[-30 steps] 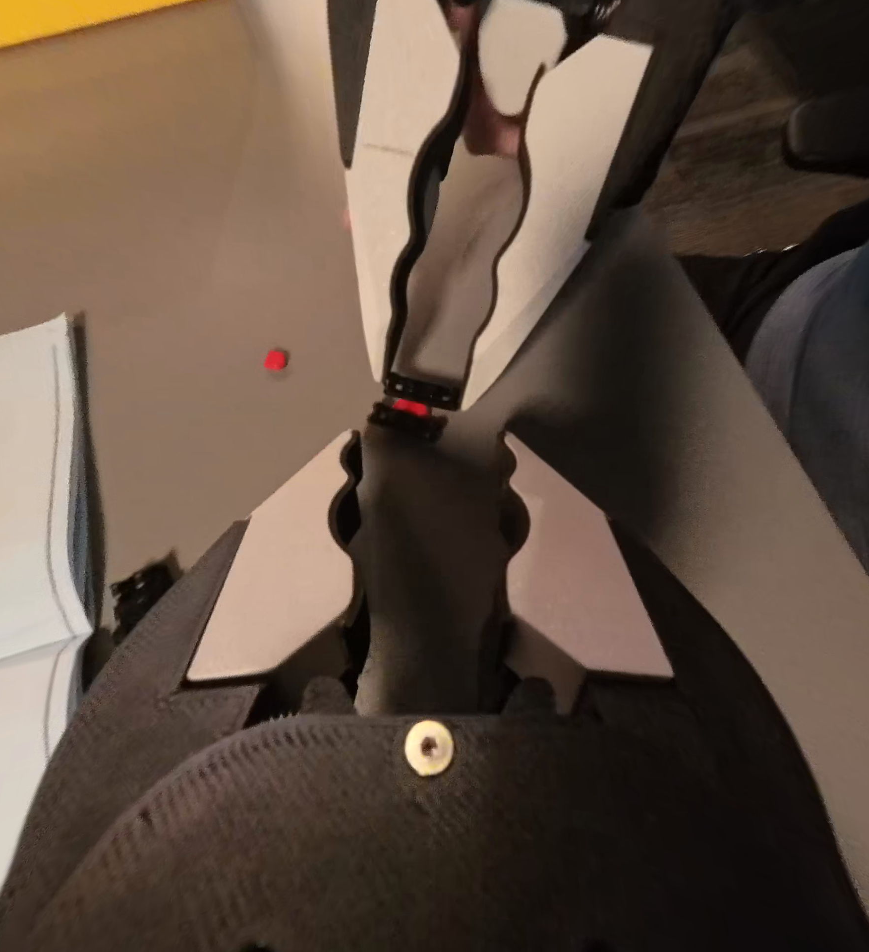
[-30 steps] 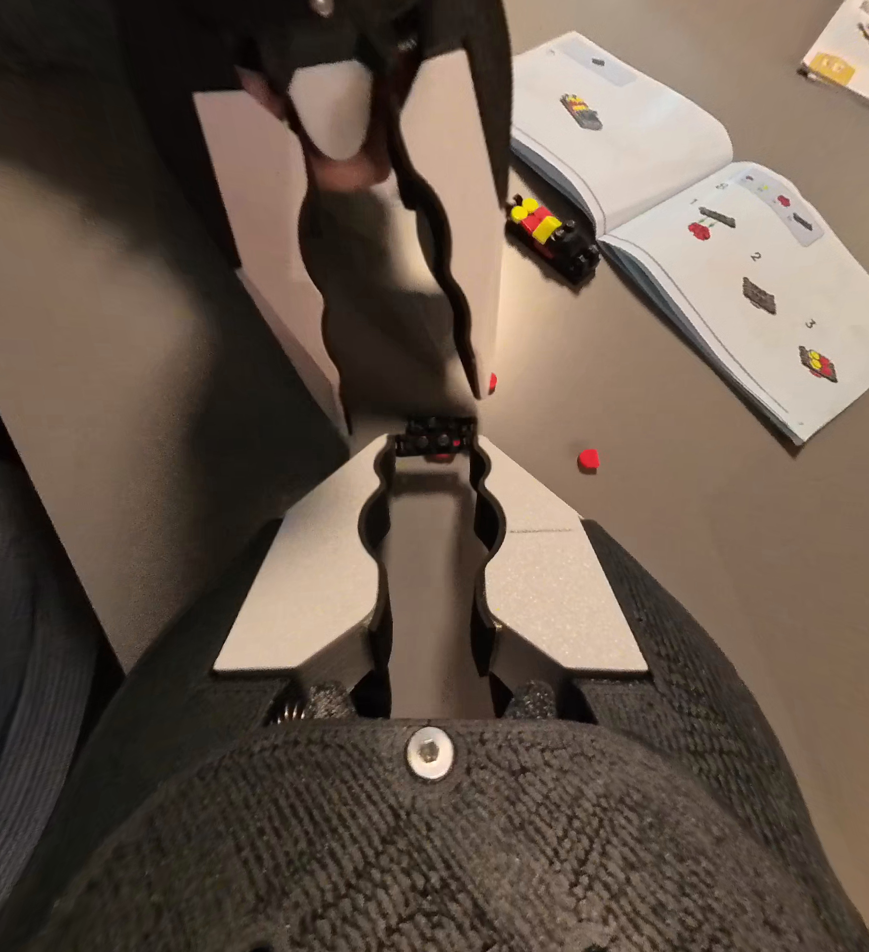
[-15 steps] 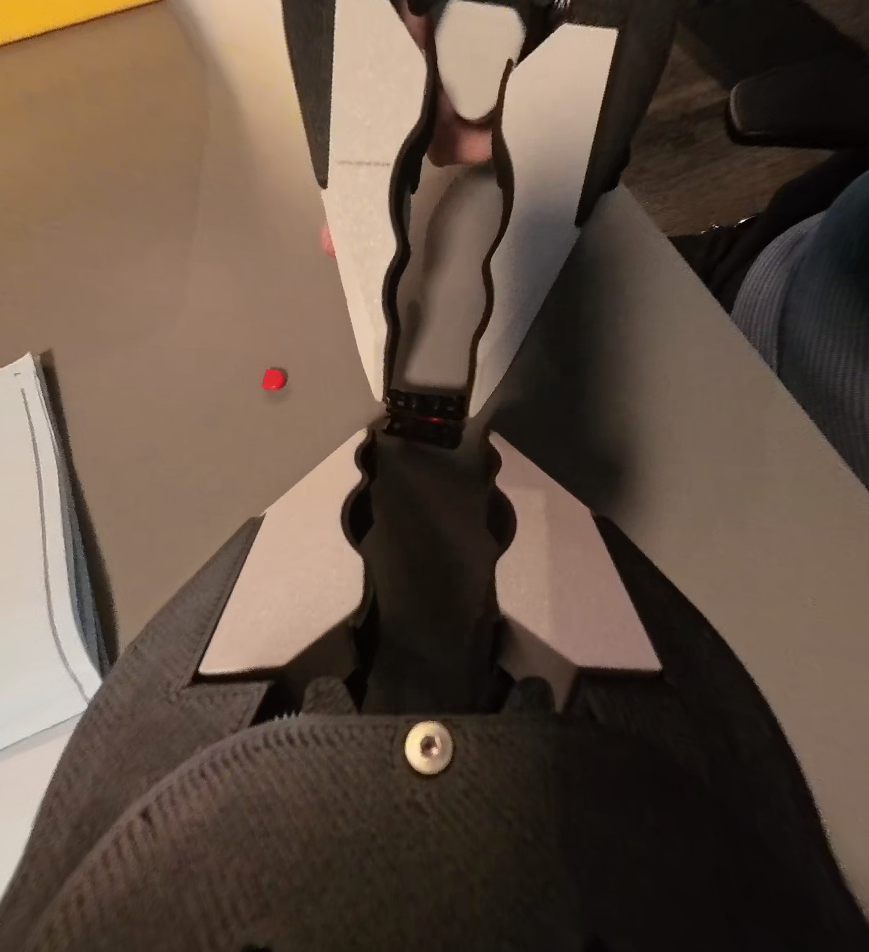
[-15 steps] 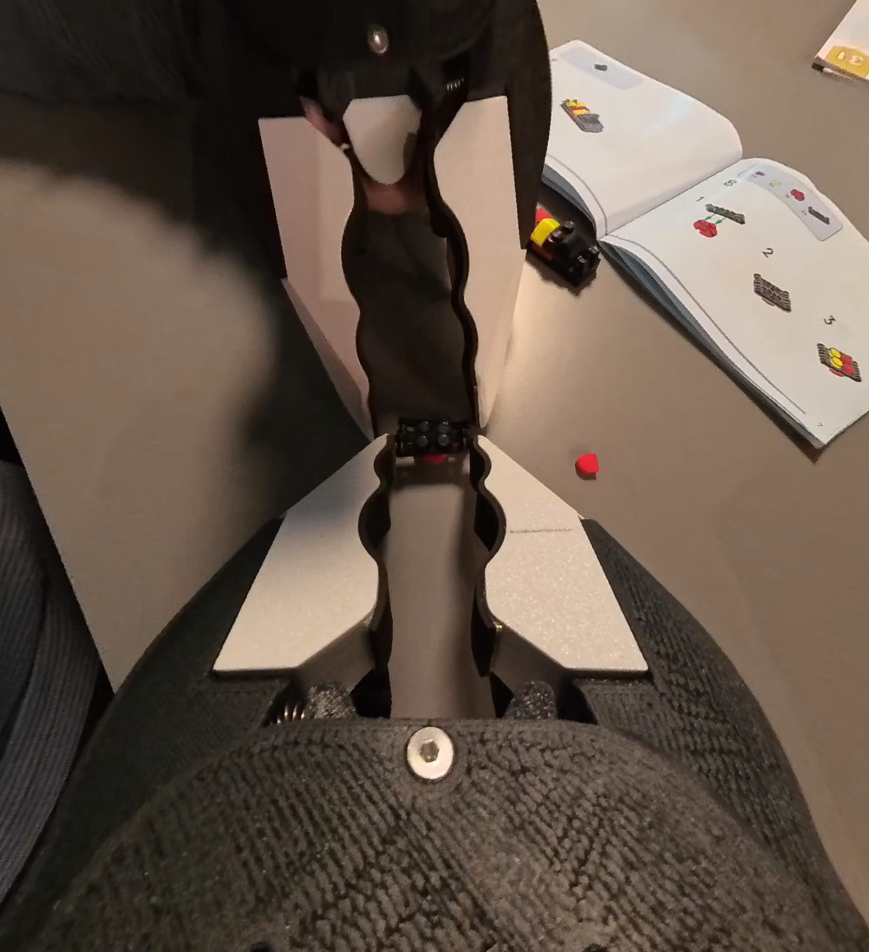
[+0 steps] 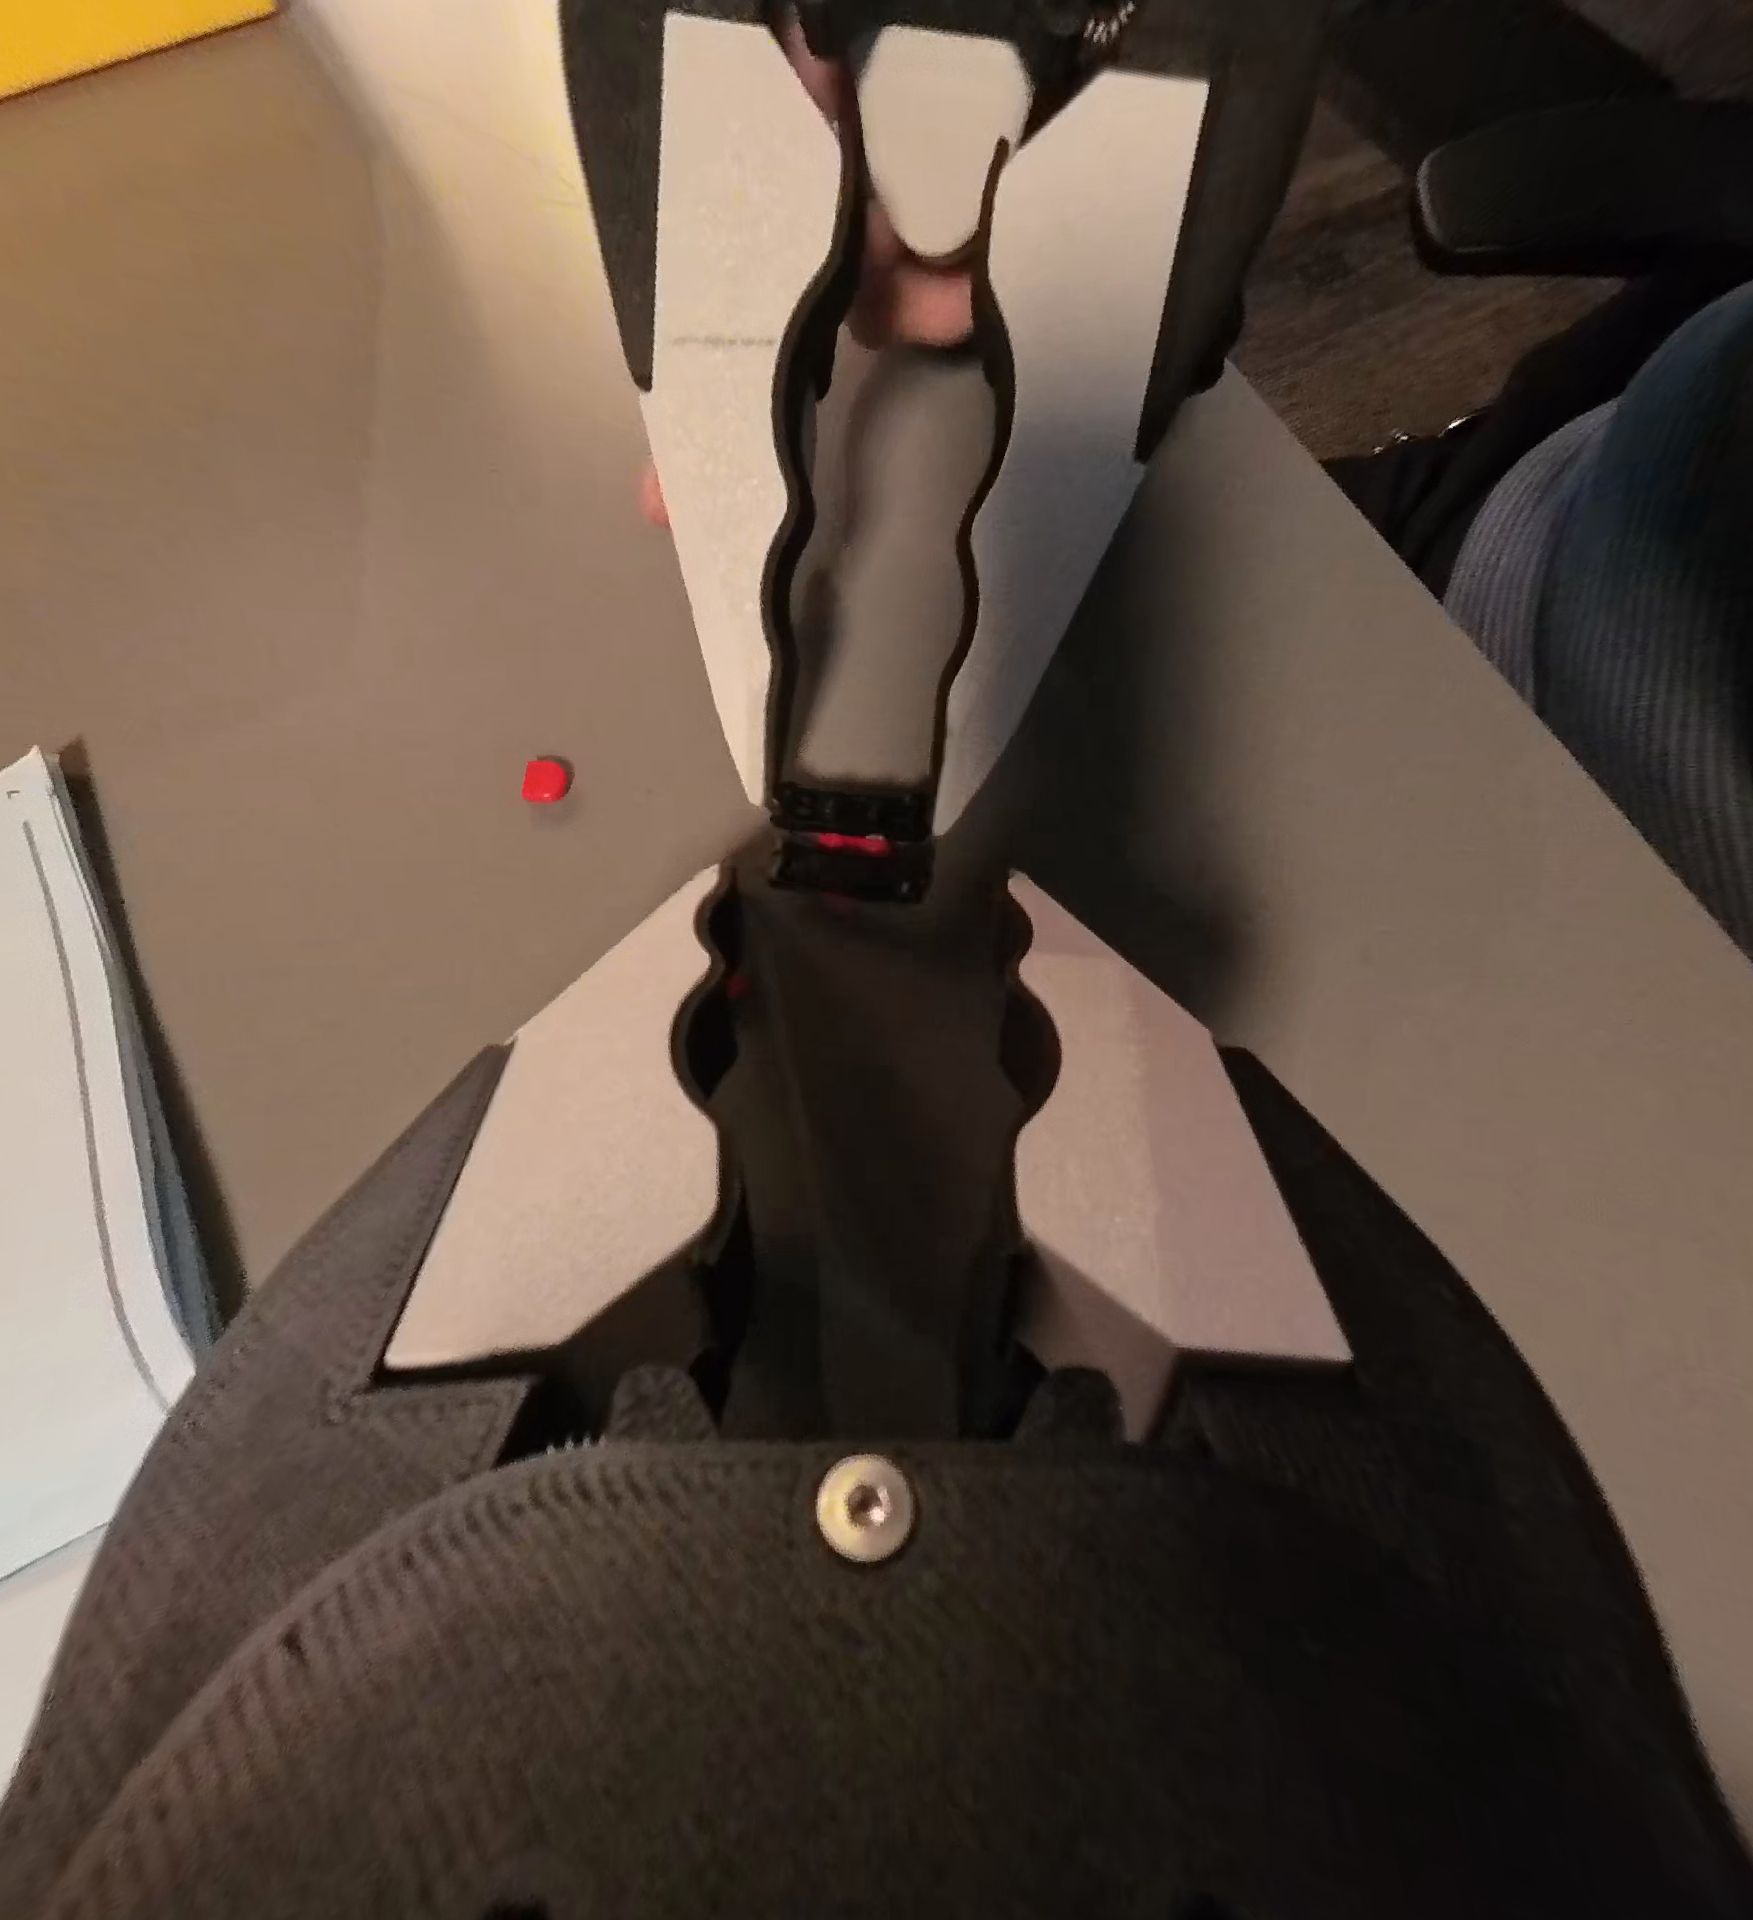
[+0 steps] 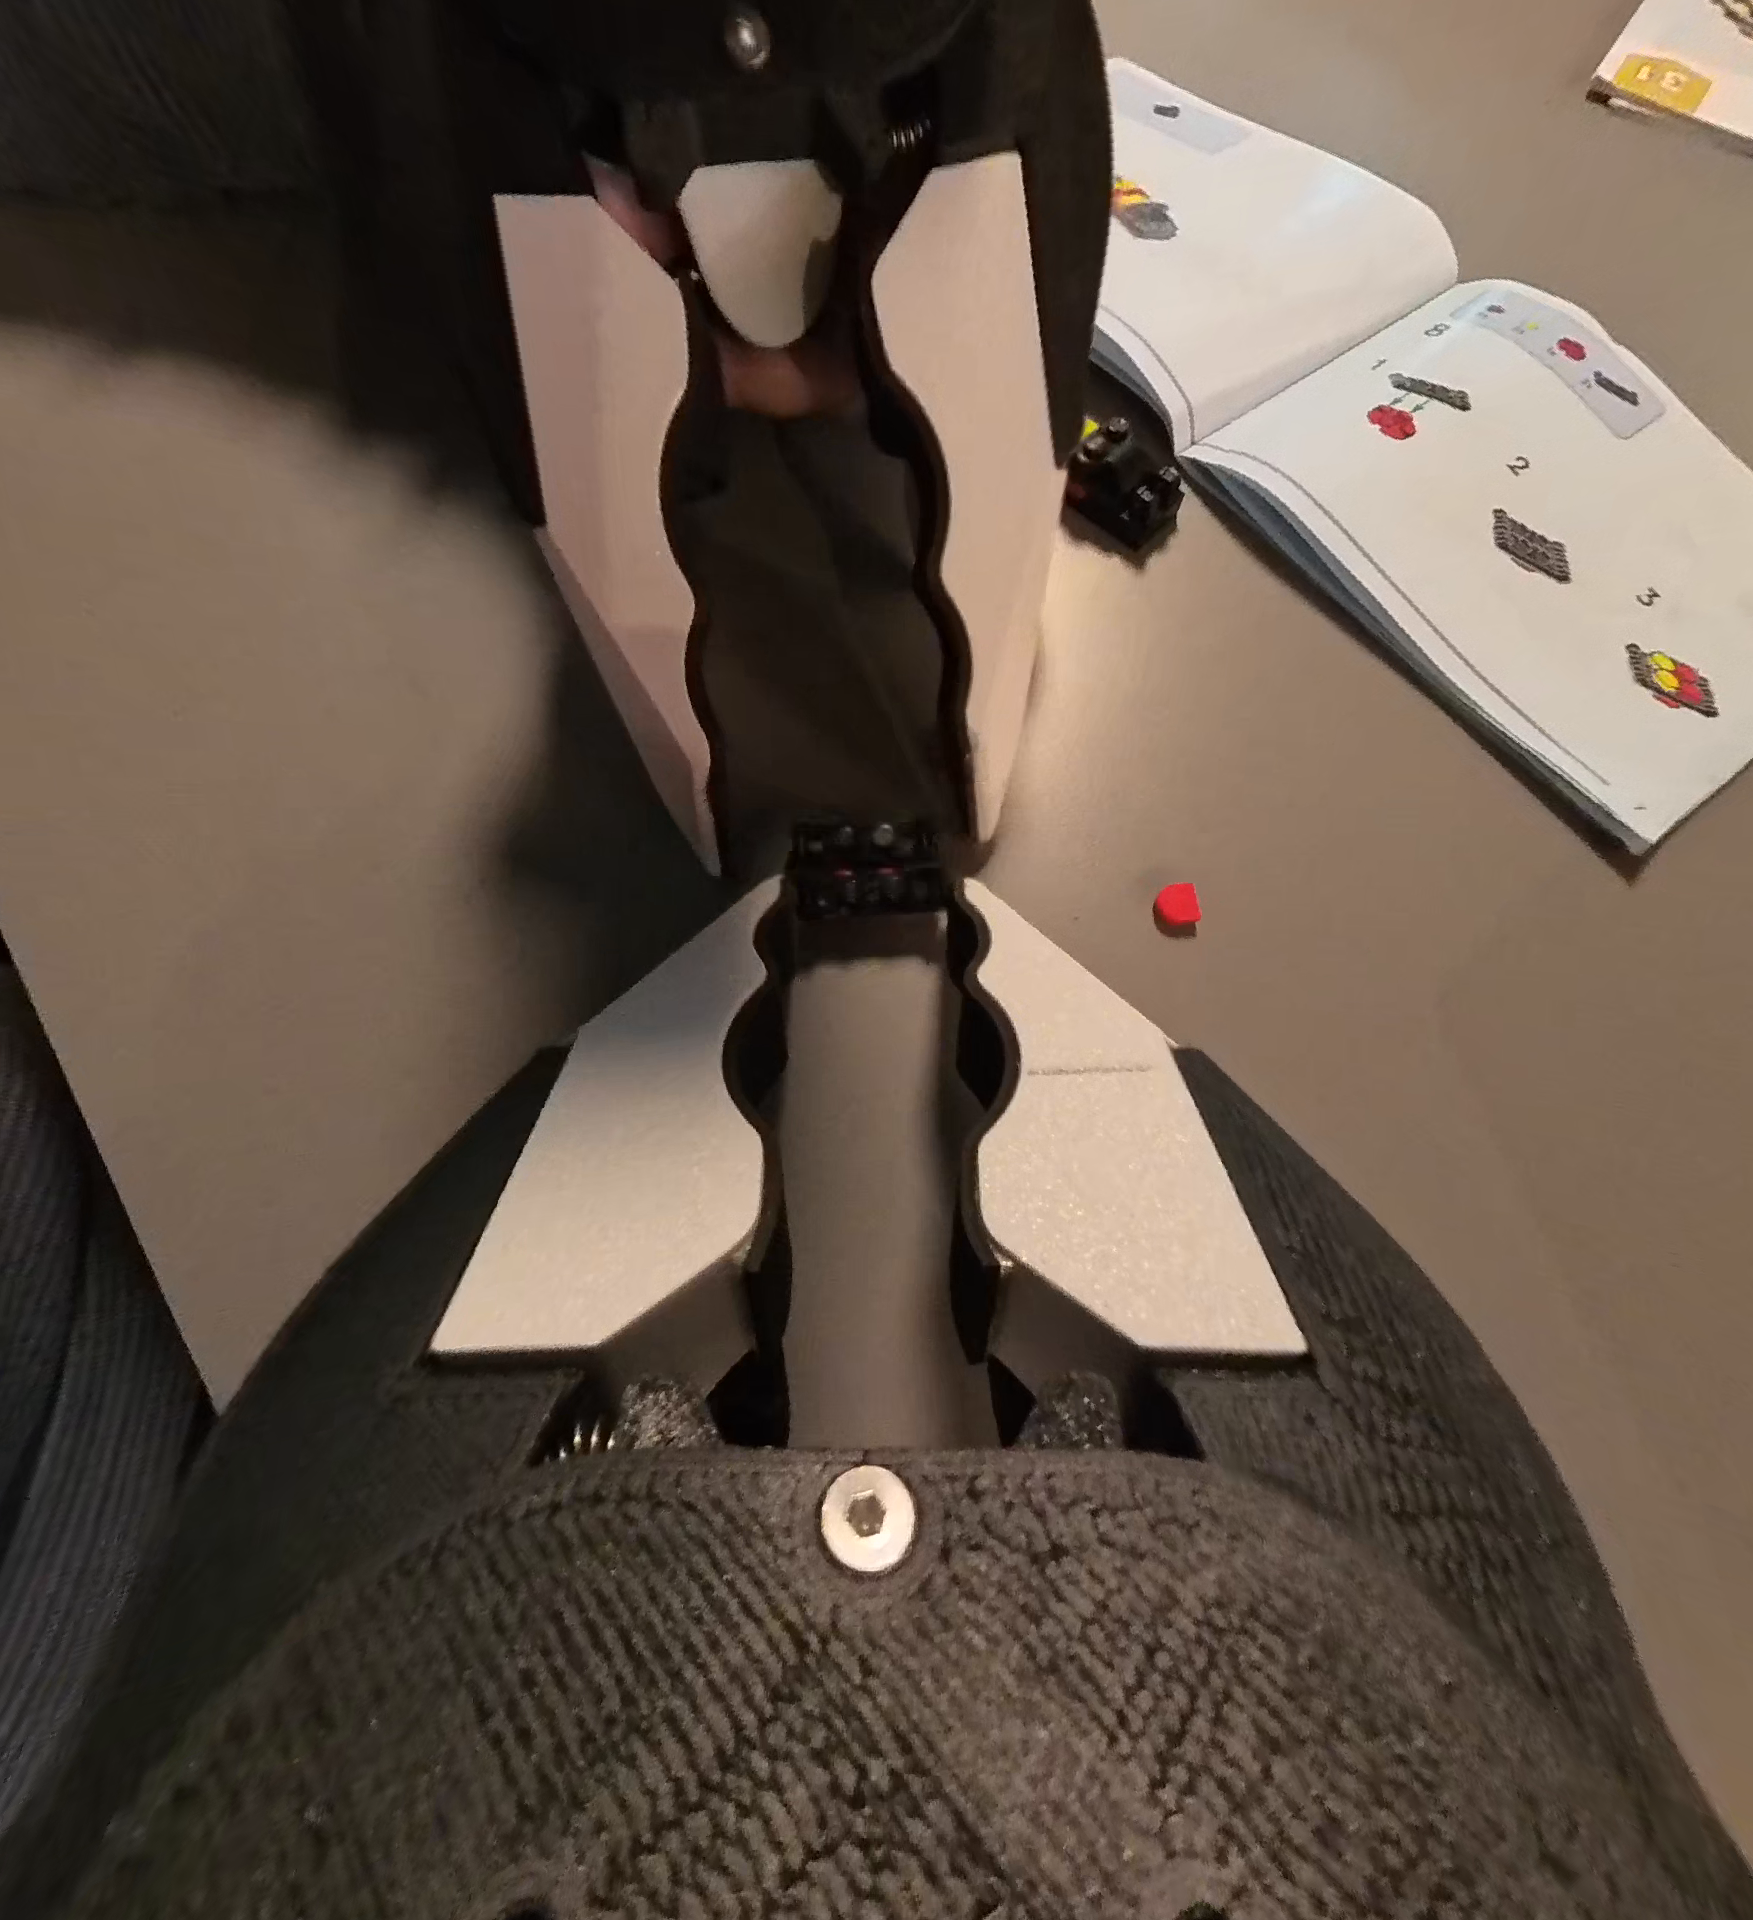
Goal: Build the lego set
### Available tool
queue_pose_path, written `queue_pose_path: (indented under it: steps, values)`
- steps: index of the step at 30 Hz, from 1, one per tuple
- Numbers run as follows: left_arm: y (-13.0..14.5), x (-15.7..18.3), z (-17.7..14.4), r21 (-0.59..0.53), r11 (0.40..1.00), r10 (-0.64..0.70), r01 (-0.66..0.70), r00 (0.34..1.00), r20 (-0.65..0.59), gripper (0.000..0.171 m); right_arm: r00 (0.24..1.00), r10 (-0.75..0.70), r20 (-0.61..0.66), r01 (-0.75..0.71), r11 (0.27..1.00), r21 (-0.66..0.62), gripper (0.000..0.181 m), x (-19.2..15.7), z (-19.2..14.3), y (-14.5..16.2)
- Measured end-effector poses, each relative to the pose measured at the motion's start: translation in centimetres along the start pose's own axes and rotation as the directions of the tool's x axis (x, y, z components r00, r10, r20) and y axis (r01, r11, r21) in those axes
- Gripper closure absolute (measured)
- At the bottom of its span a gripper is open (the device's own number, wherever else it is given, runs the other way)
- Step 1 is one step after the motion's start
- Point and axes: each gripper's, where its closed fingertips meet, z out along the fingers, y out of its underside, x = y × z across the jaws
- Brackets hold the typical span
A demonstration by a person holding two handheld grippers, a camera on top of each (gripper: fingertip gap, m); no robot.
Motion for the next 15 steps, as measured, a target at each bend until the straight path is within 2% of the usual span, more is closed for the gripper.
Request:
queue_pose_path:
  steps: [3, 6, 15]
  values:
    - [-0.08, -0.44, -0.04, 0.005, 1.000, 0.017, -0.017, 0.999, 0.028, 0.121, 1.000, 0.005, -0.009, -0.004, 1.000, 0.012, 0.155, 0.03, -0.08, -0.18]
    - [-0.11, -0.21, -0.05, 0.007, 1.000, 0.021, -0.021, 1.000, 0.003, 0.122, 1.000, 0.025, 0.017, -0.026, 0.999, 0.022, 0.155, -0.28, -0.07, -0.37]
    - [0.15, 0.03, -0.16, -0.003, 1.000, 0.002, -0.002, 1.000, 0.002, 0.121, 0.999, -0.031, 0.030, 0.030, 0.999, 0.016, 0.154, -0.27, 0.14, -0.41]
